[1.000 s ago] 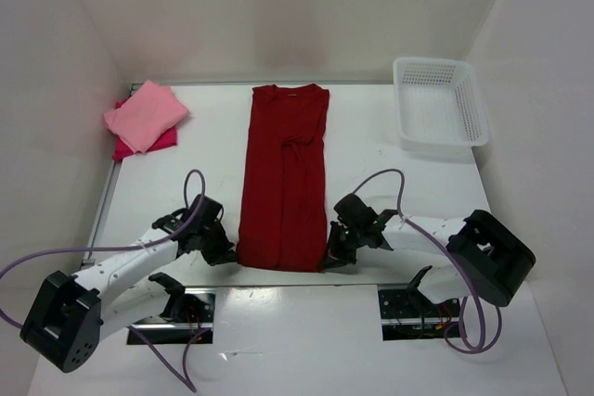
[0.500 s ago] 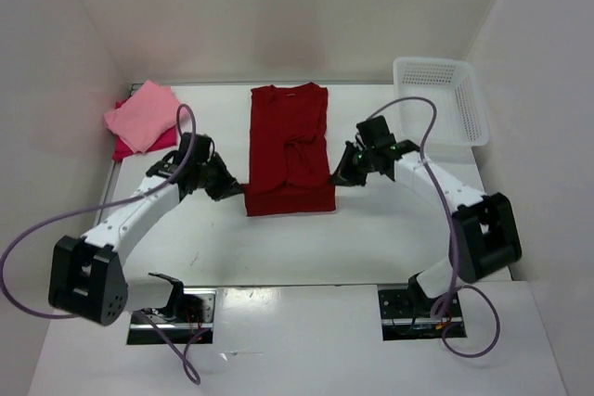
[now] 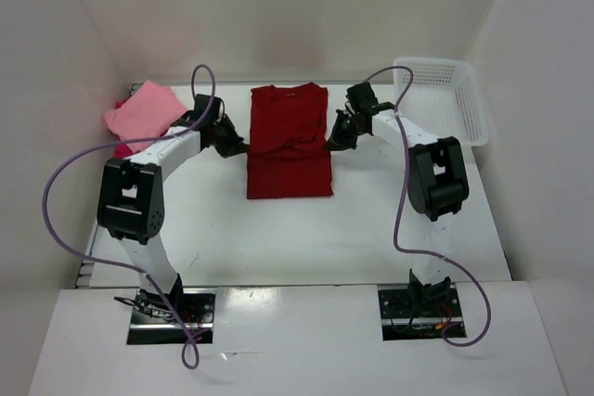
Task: Fold and stack the t-shirts
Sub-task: Fold the folded rectangular tshirt in 1/3 of the way, then grab one side of the 2/3 rectangular tshirt with both arms, then fold the long partially folded tshirt into a neat square
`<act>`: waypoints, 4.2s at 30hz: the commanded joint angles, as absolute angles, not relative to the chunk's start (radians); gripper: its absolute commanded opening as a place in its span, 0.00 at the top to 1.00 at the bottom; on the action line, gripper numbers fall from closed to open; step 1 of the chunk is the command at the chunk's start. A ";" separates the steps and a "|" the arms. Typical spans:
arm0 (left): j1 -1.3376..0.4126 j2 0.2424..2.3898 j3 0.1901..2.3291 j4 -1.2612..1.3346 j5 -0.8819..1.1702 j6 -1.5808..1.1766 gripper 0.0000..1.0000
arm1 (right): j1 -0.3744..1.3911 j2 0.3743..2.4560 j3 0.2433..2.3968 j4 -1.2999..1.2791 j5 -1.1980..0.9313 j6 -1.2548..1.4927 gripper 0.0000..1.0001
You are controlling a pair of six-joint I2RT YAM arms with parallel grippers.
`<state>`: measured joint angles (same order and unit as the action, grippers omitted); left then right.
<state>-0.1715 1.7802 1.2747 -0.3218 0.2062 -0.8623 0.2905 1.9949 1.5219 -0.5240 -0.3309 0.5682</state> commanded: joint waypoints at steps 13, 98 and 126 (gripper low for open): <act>-0.146 1.807 1.390 -0.132 0.175 -0.847 0.67 | 0.265 2.089 1.726 -0.543 -0.301 0.532 0.69; -0.296 0.902 0.599 -0.515 0.357 -0.936 1.00 | 0.519 1.177 0.692 -0.603 -0.370 0.850 1.00; -0.103 2.020 1.528 -0.184 0.135 -0.778 0.90 | 0.187 2.276 2.008 -0.586 -0.314 0.544 0.96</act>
<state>-0.1341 1.9980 1.4528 -0.2447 0.1978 -0.7704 0.2039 2.2517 1.8915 -0.5915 -0.3618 0.5564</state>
